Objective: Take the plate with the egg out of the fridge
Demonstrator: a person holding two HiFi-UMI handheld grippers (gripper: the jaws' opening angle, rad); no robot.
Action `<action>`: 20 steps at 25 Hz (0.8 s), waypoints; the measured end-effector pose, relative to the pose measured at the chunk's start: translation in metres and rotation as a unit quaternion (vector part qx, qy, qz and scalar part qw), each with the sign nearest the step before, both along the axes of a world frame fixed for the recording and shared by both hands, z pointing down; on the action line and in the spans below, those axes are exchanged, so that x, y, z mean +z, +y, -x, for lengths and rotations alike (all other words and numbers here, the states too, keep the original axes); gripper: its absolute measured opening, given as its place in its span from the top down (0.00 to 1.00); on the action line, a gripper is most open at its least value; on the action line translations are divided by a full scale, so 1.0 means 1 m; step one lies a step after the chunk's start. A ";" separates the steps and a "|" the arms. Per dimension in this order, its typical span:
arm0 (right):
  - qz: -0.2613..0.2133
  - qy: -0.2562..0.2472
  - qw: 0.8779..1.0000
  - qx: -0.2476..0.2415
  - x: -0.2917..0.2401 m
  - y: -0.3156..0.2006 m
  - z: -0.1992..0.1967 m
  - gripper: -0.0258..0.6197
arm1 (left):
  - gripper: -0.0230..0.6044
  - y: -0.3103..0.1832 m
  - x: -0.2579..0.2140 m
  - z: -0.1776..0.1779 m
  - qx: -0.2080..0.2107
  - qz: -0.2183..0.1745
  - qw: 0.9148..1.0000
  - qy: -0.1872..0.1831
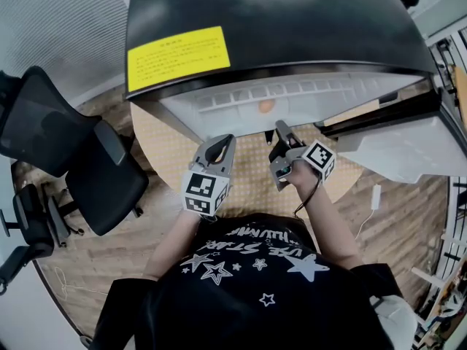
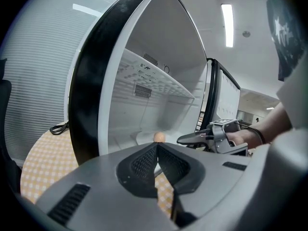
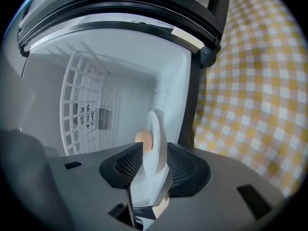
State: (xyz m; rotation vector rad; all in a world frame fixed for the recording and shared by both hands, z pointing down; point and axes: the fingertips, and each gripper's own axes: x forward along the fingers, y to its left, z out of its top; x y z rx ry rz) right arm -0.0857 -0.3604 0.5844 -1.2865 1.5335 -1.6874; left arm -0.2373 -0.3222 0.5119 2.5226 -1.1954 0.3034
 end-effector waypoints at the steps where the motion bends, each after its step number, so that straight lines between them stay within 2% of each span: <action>1: 0.000 -0.001 1.000 0.000 0.000 0.000 0.000 0.71 | 0.95 0.001 0.001 0.000 0.001 0.001 1.000 0.000; 7: 0.004 -0.017 1.000 0.006 0.002 0.001 -0.001 0.71 | 0.95 0.002 0.000 0.000 0.004 0.001 1.000 -0.001; 17: -0.009 -0.018 1.000 -0.013 -0.002 -0.005 0.008 0.72 | 0.95 0.004 -0.002 -0.002 0.008 -0.004 1.000 -0.005; 20: 0.000 -0.004 1.000 -0.016 0.004 -0.006 0.010 0.79 | 0.95 0.006 -0.001 -0.002 0.009 -0.001 1.000 -0.008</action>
